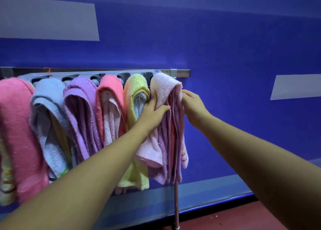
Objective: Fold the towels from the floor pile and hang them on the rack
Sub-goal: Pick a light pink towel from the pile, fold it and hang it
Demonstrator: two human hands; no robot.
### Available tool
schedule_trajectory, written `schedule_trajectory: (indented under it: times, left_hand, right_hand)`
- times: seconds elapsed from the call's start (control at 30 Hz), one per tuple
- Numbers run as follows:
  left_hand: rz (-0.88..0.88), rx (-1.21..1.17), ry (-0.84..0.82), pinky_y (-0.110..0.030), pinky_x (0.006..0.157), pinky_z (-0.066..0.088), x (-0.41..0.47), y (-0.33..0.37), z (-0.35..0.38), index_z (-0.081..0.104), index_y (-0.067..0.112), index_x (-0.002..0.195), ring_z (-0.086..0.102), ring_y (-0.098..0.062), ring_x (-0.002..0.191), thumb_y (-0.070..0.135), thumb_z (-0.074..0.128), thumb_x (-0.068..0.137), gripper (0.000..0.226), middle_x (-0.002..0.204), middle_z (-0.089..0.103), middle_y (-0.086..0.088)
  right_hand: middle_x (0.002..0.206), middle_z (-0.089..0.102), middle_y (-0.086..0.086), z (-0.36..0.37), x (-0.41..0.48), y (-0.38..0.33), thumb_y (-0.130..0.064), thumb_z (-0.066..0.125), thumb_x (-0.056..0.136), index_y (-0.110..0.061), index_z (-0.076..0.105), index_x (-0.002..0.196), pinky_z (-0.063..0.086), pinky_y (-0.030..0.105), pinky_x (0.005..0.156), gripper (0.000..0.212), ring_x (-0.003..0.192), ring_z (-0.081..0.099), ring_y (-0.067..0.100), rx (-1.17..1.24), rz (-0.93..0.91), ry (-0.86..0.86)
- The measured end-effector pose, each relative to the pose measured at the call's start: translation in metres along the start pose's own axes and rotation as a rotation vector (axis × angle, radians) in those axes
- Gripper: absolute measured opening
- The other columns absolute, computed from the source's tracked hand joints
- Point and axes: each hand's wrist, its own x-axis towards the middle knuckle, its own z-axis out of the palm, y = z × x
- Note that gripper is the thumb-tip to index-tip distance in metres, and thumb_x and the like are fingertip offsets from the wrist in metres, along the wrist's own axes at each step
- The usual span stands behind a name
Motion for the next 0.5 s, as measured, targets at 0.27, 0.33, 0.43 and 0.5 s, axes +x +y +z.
schedule_trajectory:
  times: [0.27, 0.33, 0.43, 0.5]
  left_hand:
    - [-0.191, -0.385, -0.036, -0.049, 0.102, 0.05, -0.006, 0.0, 0.0, 0.05, 0.02, 0.124, 0.064, -0.032, 0.112, 0.032, 0.068, 0.059, 0.068, 0.126, 0.062, -0.019]
    - [-0.187, -0.218, -0.092, -0.046, 0.098, 0.052, -0.008, -0.005, 0.0, 0.059, 0.031, 0.117, 0.066, -0.027, 0.11, 0.04, 0.072, 0.057, 0.062, 0.119, 0.068, -0.01]
    - [-0.209, -0.195, -0.155, -0.029, 0.072, 0.056, -0.021, -0.007, -0.002, 0.061, 0.034, 0.122, 0.07, -0.019, 0.091, 0.024, 0.064, 0.083, 0.041, 0.104, 0.073, -0.002]
    - [-0.246, -0.304, -0.156, -0.03, 0.07, 0.056, -0.025, -0.013, 0.0, 0.055, 0.031, 0.124, 0.067, -0.021, 0.081, 0.009, 0.055, 0.087, 0.043, 0.099, 0.07, -0.007]
  right_hand:
    - [0.104, 0.073, 0.011, 0.007, -0.03, 0.005, -0.045, 0.052, 0.086, -0.012, 0.069, 0.093, 0.054, 0.05, 0.088, 0.038, 0.089, 0.067, 0.022, -0.045, 0.023, -0.032]
    - [0.102, 0.076, 0.003, 0.007, -0.036, 0.008, -0.036, 0.05, 0.095, -0.018, 0.073, 0.096, 0.054, 0.041, 0.084, 0.029, 0.095, 0.071, 0.018, 0.032, -0.014, -0.047]
    - [0.108, 0.076, -0.001, 0.003, -0.042, 0.009, -0.038, 0.052, 0.099, -0.023, 0.074, 0.109, 0.055, 0.035, 0.087, 0.029, 0.104, 0.072, 0.018, 0.103, -0.027, -0.055]
    - [0.113, 0.075, -0.002, 0.001, -0.044, 0.01, -0.046, 0.055, 0.098, -0.023, 0.071, 0.116, 0.056, 0.033, 0.088, 0.033, 0.104, 0.071, 0.014, 0.097, -0.034, -0.083]
